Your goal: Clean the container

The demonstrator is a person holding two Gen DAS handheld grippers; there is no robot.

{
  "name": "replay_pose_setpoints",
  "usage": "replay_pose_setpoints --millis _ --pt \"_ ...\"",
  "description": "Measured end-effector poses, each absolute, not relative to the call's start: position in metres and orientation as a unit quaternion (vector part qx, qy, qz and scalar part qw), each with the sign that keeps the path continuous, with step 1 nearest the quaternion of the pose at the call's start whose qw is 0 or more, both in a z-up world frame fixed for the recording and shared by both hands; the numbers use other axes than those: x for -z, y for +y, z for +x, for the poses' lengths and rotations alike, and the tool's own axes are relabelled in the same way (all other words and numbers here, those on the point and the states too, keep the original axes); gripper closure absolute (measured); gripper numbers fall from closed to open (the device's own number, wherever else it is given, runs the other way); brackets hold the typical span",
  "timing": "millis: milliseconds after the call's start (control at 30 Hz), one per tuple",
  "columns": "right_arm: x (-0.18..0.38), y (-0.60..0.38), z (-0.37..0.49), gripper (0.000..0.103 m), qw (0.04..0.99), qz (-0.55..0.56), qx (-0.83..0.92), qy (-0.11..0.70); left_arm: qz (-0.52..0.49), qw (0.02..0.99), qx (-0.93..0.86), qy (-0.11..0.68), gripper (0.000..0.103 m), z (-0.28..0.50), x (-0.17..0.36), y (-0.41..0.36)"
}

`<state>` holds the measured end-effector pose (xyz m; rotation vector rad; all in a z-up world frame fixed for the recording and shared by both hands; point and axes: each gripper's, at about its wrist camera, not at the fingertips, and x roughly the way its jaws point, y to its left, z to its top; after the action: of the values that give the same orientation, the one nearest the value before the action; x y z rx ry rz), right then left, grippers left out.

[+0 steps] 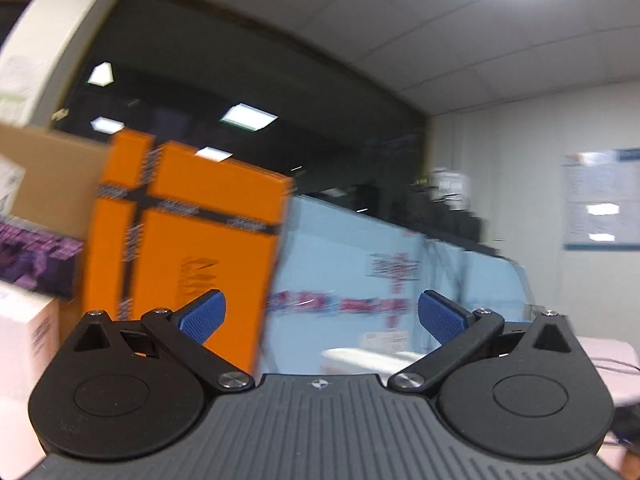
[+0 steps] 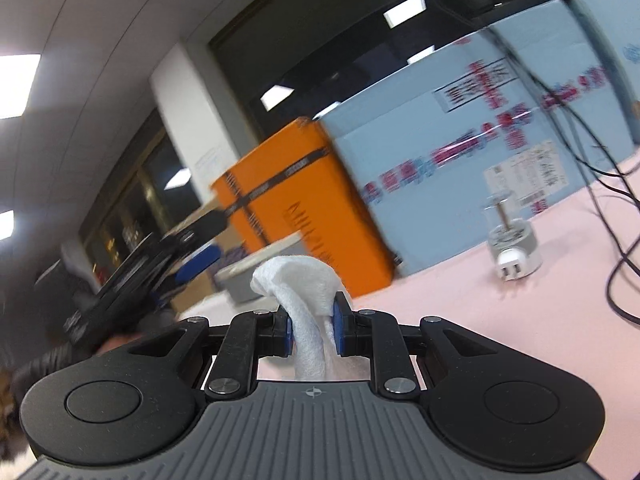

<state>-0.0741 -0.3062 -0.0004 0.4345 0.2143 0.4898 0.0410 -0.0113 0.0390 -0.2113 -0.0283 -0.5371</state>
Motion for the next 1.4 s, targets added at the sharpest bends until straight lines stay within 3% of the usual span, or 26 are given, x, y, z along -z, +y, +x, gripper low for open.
replay_pose_setpoints --millis 267,400,867,1400 --pt "-0.014 -0.280 -0.060 0.086 0.942 0.153 -0.257 0.153 -0.101 0.962 0.250 0.050 0.000 0.061 -0.032 -0.014" --pt "-0.015 -0.283 -0.050 0.085 0.941 0.182 -0.251 0.136 -0.119 0.958 0.253 0.062 0.000 0.065 -0.029 -0.012" --pt "-0.012 -0.287 -0.044 0.084 0.931 0.251 -0.249 0.090 -0.118 0.960 0.247 0.060 0.000 0.059 -0.029 -0.017" --pt "-0.009 -0.290 -0.063 0.089 0.943 0.219 -0.231 0.094 -0.118 0.960 0.245 0.060 0.000 0.058 -0.030 -0.017"
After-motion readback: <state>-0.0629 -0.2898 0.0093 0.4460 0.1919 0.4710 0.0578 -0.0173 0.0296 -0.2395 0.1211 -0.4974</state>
